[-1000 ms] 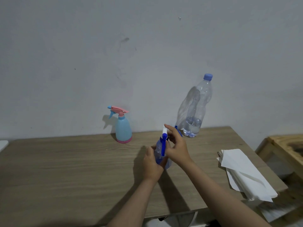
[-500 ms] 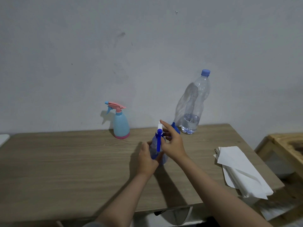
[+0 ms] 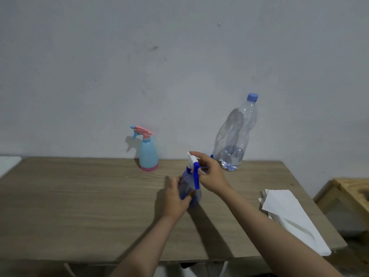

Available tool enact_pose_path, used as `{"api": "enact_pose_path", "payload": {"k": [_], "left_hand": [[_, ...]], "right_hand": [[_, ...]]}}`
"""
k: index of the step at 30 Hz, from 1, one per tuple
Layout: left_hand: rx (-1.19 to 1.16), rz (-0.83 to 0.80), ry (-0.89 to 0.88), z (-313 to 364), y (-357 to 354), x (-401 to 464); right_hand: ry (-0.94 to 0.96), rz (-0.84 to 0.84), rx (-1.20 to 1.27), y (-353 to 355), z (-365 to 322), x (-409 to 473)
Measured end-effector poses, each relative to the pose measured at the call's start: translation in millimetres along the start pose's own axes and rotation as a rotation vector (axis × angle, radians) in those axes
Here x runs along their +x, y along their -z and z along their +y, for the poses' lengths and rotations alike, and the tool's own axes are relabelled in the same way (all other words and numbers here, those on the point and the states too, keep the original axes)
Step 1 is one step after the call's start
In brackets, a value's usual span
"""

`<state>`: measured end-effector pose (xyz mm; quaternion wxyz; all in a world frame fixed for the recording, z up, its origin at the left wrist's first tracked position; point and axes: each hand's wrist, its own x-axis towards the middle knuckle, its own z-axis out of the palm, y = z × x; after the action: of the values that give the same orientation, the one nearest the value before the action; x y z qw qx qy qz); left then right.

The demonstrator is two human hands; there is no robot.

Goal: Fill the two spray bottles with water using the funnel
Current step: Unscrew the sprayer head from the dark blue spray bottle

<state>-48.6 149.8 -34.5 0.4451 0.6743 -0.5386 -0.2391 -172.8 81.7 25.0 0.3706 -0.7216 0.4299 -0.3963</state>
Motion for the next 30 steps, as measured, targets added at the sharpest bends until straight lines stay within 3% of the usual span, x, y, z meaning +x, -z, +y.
{"api": "enact_pose_path", "payload": {"k": [8, 16, 24, 30], "left_hand": [[0.043, 0.004, -0.009, -1, -1, 0], [-0.004, -0.019, 0.022, 0, -2, 1], [0.046, -0.011, 0.004, 0, 1, -1], [0.028, -0.023, 0.015, 3, 1, -2]], "right_hand": [[0.004, -0.001, 0.022, 0, 0, -1], [0.009, 0.11, 0.034, -8, 3, -4], [-0.033, 0.064, 0.051, -12, -7, -17], [0.005, 0.159, 0.024, -19, -8, -14]]}}
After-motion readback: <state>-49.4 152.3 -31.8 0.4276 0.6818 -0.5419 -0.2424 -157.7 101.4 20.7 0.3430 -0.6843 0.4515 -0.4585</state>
